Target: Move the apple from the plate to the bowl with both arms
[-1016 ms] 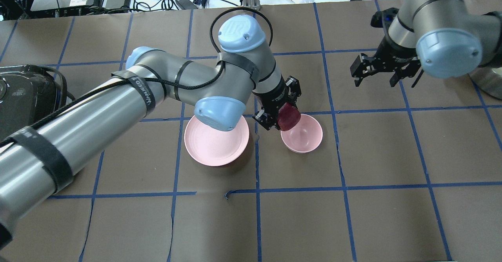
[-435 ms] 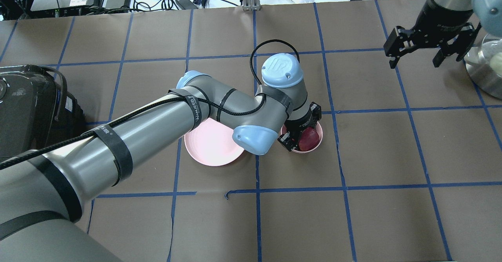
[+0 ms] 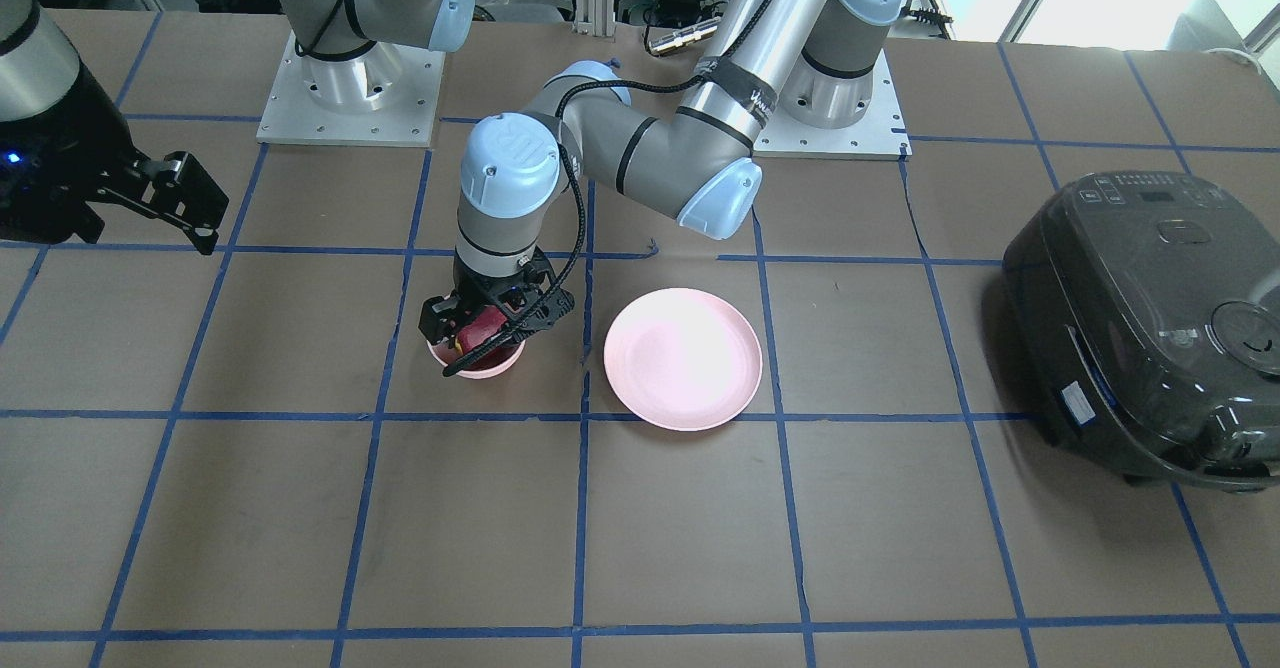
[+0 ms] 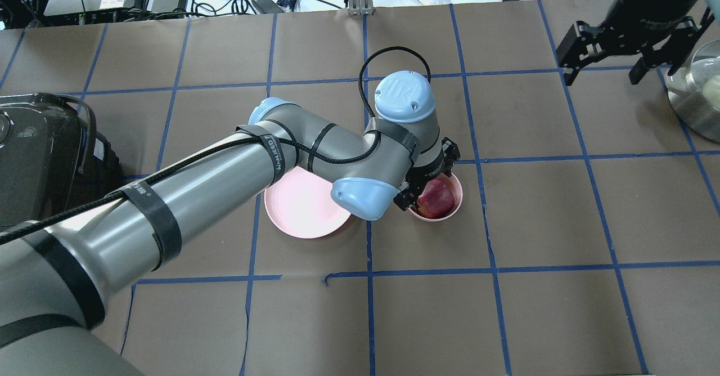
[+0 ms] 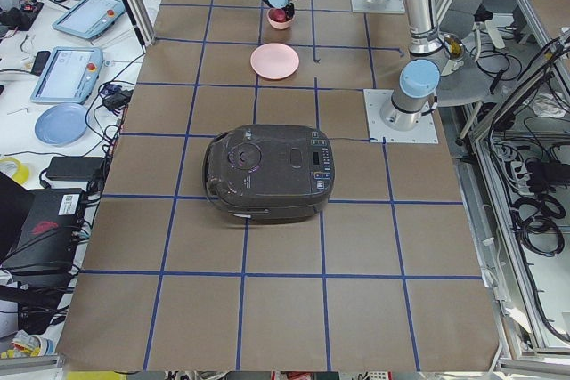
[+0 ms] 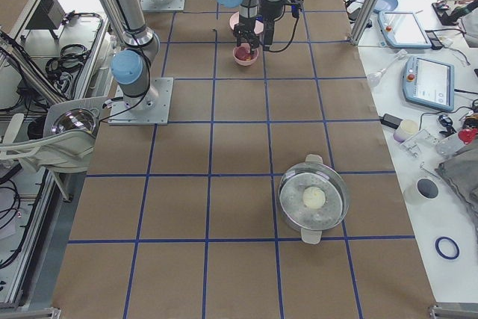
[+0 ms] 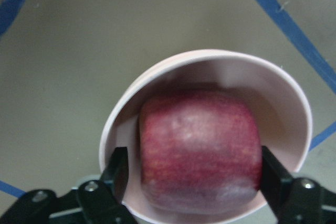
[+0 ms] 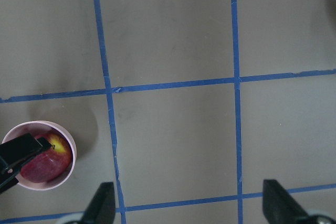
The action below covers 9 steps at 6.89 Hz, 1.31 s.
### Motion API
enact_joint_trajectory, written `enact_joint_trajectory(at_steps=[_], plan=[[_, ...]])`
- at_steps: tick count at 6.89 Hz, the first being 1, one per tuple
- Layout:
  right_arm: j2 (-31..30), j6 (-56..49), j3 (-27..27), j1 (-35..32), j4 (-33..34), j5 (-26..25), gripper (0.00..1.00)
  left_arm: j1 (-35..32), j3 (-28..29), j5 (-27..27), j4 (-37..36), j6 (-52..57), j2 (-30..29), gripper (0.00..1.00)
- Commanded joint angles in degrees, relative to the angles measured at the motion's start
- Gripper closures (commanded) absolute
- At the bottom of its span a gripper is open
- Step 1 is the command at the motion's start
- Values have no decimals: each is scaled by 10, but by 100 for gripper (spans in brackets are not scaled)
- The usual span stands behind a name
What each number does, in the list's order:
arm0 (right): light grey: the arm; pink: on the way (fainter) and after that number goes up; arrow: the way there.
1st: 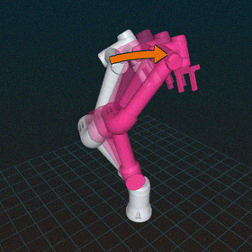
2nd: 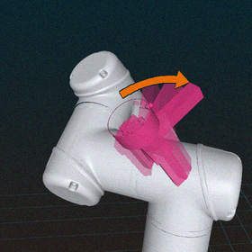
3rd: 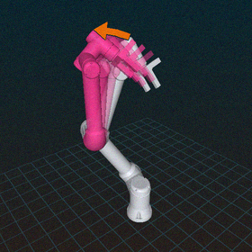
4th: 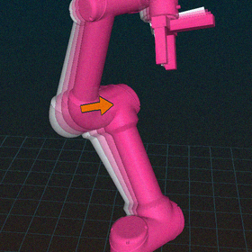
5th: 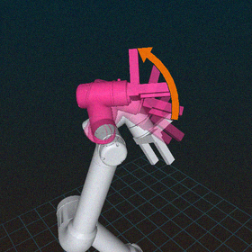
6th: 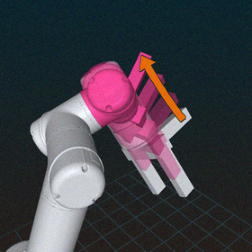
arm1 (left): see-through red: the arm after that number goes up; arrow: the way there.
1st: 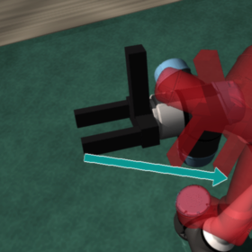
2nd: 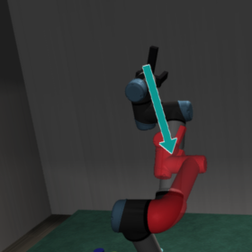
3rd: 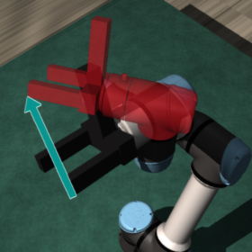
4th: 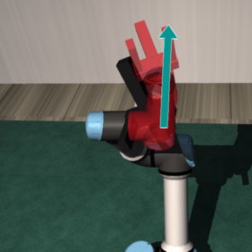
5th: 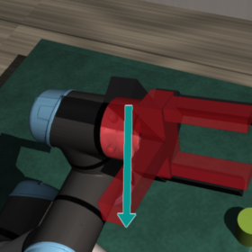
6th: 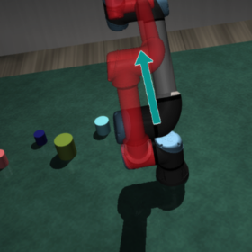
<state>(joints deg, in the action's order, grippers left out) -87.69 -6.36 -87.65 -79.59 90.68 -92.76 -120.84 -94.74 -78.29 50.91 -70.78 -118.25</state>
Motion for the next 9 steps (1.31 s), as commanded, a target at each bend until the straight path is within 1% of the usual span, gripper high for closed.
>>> enact_joint_trajectory(at_steps=[1, 2, 4, 5, 6, 7, 9], plan=[[-27, 0, 9, -1, -16, 6, 0, 30, 8, -2, 22, 109, 62, 0], [-35, 0, 8, -14, -16, 10, 0, 50, 18, -2, 72, 151, 104, 0], [-37, 0, 8, -76, -15, 7, 0, 75, 54, -4, 217, 274, 177, 0], [-37, 0, 10, -107, -10, 4, 0, 99, 57, -3, 255, 304, 215, 0], [-38, 0, 10, -113, -24, 9, 0, 135, 55, -3, 299, 408, 238, 0], [-38, 0, 13, -113, -24, 10, 0, 177, 57, -12, 327, 560, 258, 0], [-37, 0, 15, -113, -24, 9, 0, 268, 53, -81, 354, 733, 282, 0]])
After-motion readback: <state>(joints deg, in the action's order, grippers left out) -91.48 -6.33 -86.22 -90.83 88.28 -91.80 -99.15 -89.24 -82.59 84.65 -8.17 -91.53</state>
